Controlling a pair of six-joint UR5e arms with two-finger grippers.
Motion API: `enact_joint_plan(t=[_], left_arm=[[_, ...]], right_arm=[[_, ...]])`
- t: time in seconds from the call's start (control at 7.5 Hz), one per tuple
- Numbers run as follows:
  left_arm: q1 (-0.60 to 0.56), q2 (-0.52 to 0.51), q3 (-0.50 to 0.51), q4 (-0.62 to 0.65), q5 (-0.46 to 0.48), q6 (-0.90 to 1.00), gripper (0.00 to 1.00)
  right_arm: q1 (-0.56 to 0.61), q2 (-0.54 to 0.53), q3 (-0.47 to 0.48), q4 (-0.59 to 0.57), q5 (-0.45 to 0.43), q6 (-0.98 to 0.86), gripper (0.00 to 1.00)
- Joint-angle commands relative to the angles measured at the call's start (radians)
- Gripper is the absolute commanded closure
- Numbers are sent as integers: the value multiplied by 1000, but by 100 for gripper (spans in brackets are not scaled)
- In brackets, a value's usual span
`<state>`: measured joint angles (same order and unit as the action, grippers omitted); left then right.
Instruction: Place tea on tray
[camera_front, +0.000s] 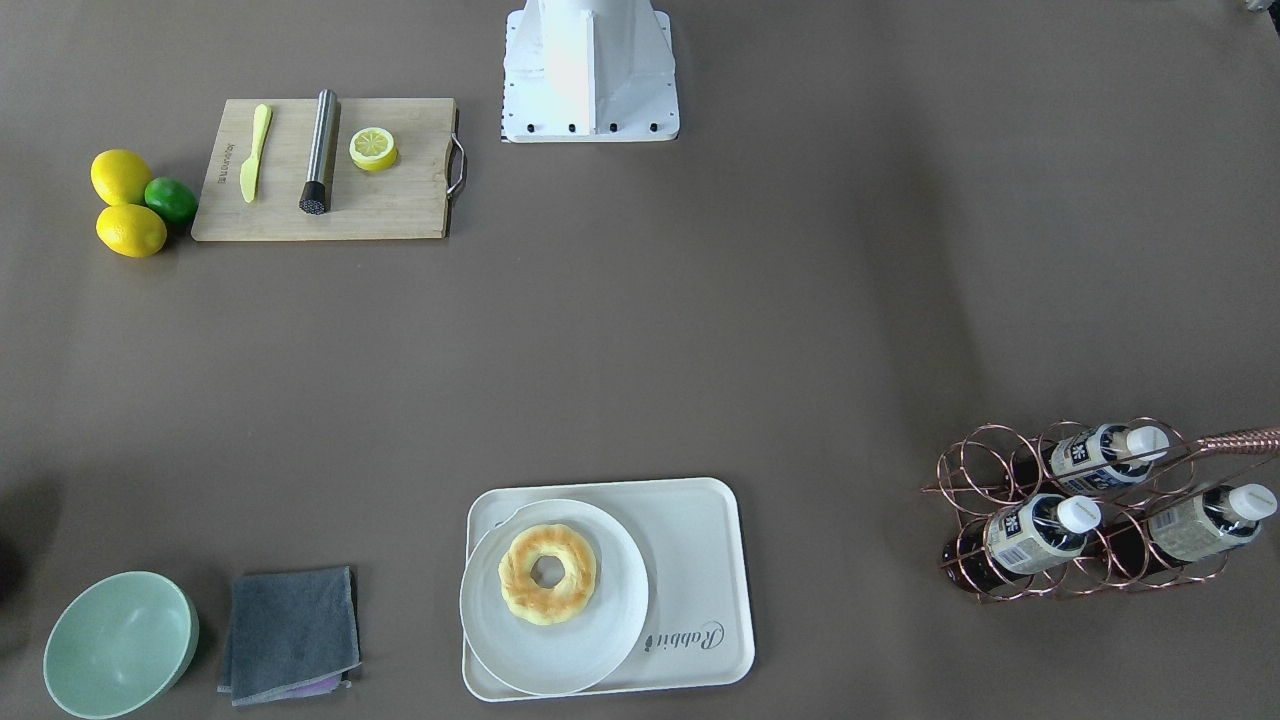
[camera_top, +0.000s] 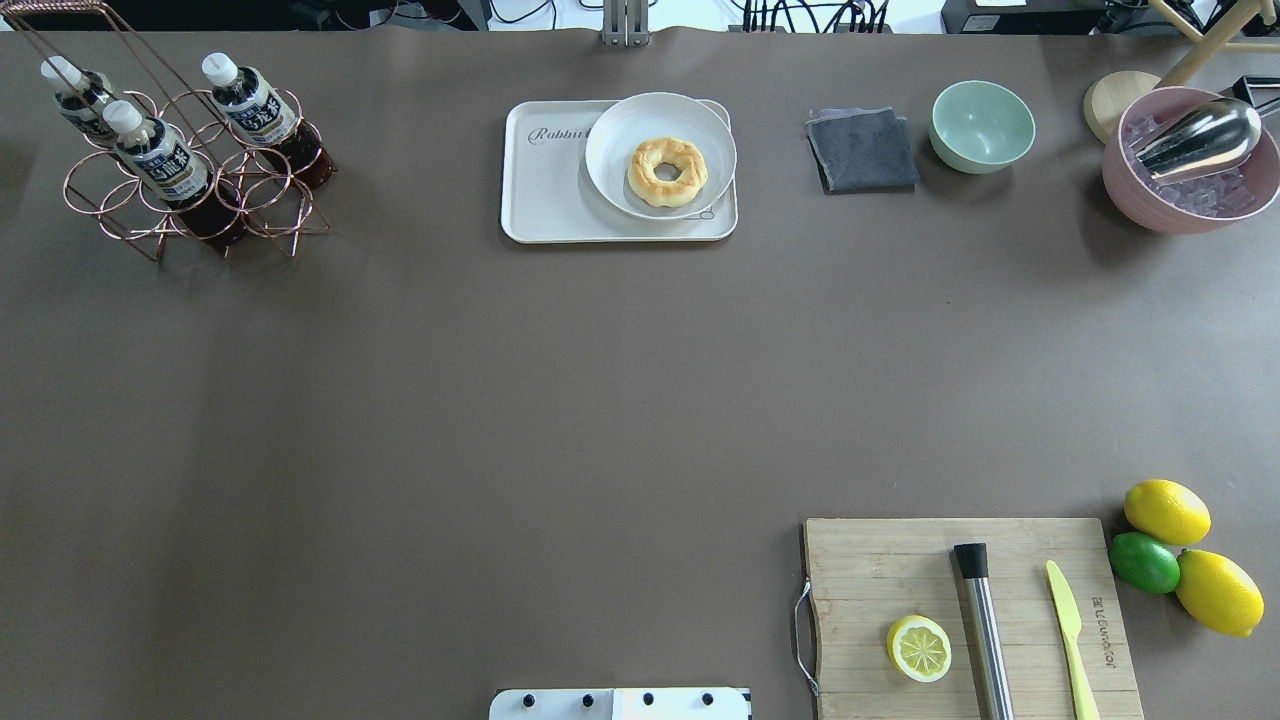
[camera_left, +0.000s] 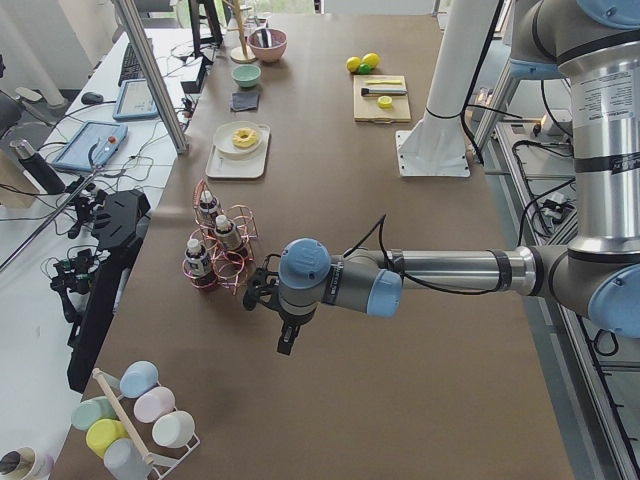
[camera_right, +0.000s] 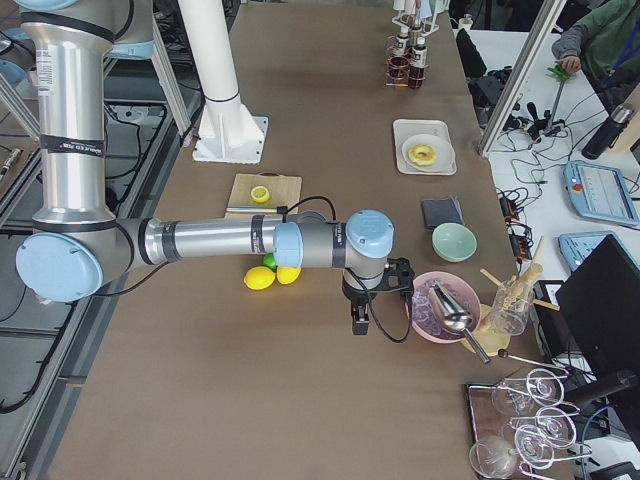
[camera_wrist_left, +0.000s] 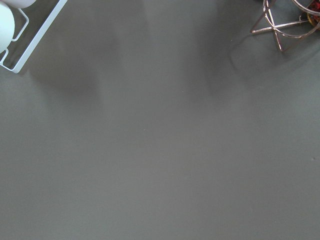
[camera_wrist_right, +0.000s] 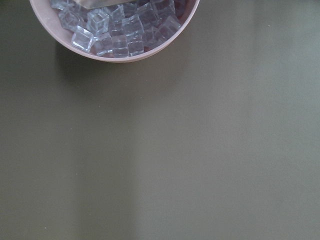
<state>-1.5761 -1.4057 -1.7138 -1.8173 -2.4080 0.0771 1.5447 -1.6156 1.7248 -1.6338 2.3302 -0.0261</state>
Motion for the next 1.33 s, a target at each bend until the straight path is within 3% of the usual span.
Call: enact_joint_plan(t=[0.0,0.27,0.4,0.67,1.07,1.2], left_arm=[[1,-74,2,-51,-16,-105,2],[22,-79,13,-289,-10,-210,2],[66,-82,8,-427,19,-365,2],[242,-87,2,-647,218,-694,3],[345,-124,-55,-682,375,-842,2],[396,-150,-61,-682,480,-902,2]], right_arm=[[-1,17,25,17,14,3,0],[-15,5,9,198,3,2,0],[-23,3,4,275,1,8,0],[-86,23,13,290,5,17,0],[-191,65,30,354,-26,164,0],[-214,63,30,374,-40,188,0]])
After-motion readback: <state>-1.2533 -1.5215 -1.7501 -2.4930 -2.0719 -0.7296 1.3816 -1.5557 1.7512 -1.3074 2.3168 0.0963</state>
